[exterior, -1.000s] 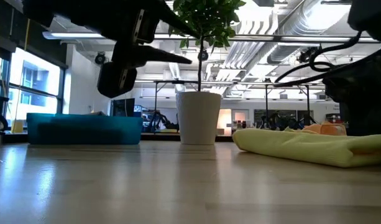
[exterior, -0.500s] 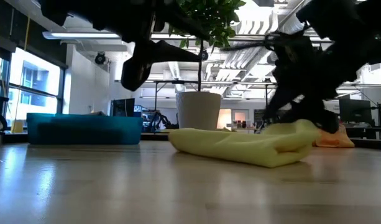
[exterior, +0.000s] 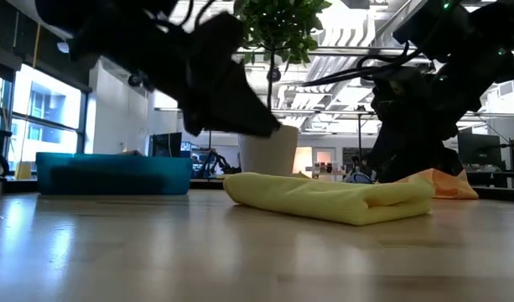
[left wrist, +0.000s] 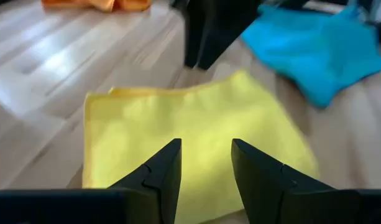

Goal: Fold microfiber towels
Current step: Put the yellow towel into the blue bin

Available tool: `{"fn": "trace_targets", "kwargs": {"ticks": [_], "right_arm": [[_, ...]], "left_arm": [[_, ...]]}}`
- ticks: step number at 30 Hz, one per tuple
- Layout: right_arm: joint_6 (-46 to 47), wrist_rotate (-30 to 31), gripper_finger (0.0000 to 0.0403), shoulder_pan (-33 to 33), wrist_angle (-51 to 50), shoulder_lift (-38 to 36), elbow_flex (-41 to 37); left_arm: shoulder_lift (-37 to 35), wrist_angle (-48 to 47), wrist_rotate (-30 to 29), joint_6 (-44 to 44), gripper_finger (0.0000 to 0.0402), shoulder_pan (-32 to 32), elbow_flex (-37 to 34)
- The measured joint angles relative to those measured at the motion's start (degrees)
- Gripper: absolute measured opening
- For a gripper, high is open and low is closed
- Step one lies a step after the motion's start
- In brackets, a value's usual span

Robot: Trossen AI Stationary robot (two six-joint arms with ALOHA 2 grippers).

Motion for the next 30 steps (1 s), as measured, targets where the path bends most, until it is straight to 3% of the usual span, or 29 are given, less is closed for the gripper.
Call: {"fn": "trace_targets", "kwargs": {"ticks": [15,25,30], "right_arm": [[0.09,0.07,0.0156,-0.08,-3.99,0.0,0.02],[1.65,-0.98,0.0156,-0.1,-8.94,0.0,0.02],[1.56,-0.96,0.0156,-0.45,-11.59,0.0,0.02]], "left_arm": [[7.61,0.0,0.89,5.57,0.0131,2.32,0.18],[8.16,-0.59,0.94,2.1,0.0131,1.82,0.19],[8.14,-5.28,0.92,-1.48,0.0131,1.84,0.19]]}}
